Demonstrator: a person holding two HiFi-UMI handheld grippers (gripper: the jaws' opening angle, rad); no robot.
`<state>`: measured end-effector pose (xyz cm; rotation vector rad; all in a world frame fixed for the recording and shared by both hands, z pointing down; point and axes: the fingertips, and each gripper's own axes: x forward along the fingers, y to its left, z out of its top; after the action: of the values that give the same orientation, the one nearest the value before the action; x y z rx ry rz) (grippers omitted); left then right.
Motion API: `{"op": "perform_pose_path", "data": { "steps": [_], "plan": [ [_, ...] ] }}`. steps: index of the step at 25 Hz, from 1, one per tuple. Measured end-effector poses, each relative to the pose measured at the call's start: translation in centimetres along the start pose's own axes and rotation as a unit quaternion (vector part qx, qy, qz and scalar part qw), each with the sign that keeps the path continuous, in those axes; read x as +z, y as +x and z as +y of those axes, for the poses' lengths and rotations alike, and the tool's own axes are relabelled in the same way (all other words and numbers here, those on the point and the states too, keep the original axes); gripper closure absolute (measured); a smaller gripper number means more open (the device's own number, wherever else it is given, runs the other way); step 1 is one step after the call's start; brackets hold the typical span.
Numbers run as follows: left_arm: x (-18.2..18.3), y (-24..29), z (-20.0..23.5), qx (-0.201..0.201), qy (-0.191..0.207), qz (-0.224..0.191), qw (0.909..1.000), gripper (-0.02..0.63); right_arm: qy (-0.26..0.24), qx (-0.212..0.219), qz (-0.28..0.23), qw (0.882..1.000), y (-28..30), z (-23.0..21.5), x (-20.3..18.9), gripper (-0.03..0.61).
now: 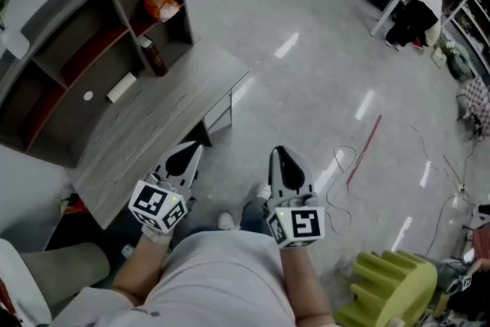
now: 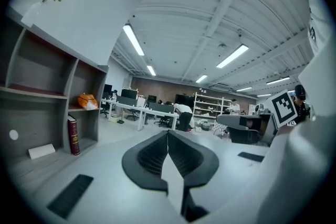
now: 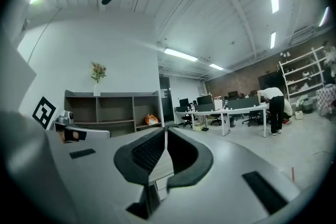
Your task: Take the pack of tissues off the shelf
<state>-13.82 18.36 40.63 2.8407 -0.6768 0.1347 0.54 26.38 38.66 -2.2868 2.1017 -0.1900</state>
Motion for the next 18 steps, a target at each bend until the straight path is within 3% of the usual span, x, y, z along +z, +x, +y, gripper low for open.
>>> {"op": "perform_pose_path", "data": {
  "steps": [10,18],
  "plan": [
    [0.4,3.3,6.8,0.049,0.011,0.002,0.9987,0.595,0.001,0.045,-0.017,0.999,10.2,-1.2,0.3,0.554],
    [1.6,10.5,12.0,0.112,0.001,0.01,0.9936,0.595,0.012,0.105,-0.007,0.994,20.9,-5.5,0.8,0.554]
  ]
}}
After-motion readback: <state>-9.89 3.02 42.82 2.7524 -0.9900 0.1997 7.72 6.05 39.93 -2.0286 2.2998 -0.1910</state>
